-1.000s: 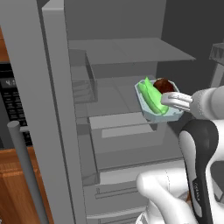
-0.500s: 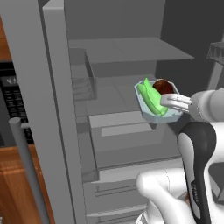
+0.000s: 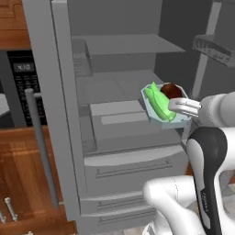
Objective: Place the tupperware containing the steak and corn meal in the microwave. Close the microwave door and press the start button to reheat the meal.
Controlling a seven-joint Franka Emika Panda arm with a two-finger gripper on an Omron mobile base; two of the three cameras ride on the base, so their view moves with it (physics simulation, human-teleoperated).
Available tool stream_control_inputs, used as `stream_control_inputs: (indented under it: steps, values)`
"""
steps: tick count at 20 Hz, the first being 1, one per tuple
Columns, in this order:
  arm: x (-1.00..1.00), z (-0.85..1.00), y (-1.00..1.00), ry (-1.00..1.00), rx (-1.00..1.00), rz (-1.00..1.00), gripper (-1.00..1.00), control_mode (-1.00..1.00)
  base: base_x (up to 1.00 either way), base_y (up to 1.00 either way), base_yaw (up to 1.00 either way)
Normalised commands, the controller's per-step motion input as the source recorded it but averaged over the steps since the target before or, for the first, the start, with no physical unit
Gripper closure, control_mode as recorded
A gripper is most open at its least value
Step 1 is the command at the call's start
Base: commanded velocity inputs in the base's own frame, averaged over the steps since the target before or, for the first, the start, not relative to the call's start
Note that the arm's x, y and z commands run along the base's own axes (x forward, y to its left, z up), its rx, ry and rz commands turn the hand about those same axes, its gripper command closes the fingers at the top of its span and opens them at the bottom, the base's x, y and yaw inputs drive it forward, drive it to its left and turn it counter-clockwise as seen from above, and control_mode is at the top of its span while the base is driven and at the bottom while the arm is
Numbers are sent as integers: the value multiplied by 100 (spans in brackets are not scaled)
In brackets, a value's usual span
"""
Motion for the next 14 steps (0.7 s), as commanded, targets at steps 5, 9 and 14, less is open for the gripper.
stream_control_inputs:
  steps: [5, 9, 14]
  values:
    - [0, 0, 0, 0, 0, 0, 100, 100, -67, 0, 0]
    - [0, 0, 0, 0, 0, 0, 100, 100, -68, 0, 0]
    - [0, 0, 0, 0, 0, 0, 100, 100, -71, 0, 0]
